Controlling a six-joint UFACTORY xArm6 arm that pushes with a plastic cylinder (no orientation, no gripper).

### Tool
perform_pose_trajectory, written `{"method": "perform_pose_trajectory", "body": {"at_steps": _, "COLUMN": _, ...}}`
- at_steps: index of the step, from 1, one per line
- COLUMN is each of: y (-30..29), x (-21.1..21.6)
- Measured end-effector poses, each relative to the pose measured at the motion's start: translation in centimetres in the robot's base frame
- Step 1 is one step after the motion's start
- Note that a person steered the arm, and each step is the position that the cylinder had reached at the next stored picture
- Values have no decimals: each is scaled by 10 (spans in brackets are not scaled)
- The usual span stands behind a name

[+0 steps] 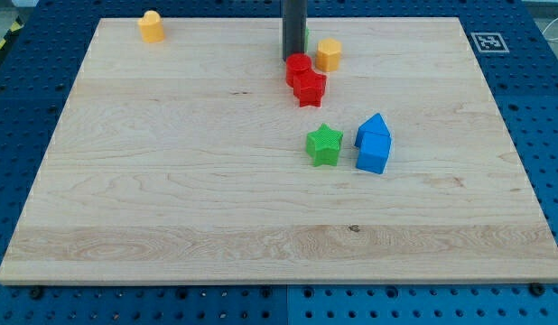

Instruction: Move the green circle towards the top center

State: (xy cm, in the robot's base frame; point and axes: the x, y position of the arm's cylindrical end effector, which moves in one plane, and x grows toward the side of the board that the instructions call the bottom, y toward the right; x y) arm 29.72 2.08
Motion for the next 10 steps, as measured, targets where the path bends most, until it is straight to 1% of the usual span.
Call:
{"method": "perform_pose_trajectory", "body": {"at_steps": 1, "y": 21, "x": 7}}
{"method": "perform_pose_trajectory", "body": {"at_steps": 2, "y": 44, "x": 2}}
{"method": "perform_pose_trajectory", "body": {"at_steps": 3, "y": 51, "x": -10}}
{"method": "perform_pose_trajectory", "body": {"at_steps": 5, "y": 51, "x": -28}}
{"method": "perform_pose_trajectory", "body": {"at_steps": 7, "y": 43, "x": -31}}
{"method": "perform_pose_trajectory", "body": {"at_steps": 10, "y": 13, "x": -35}}
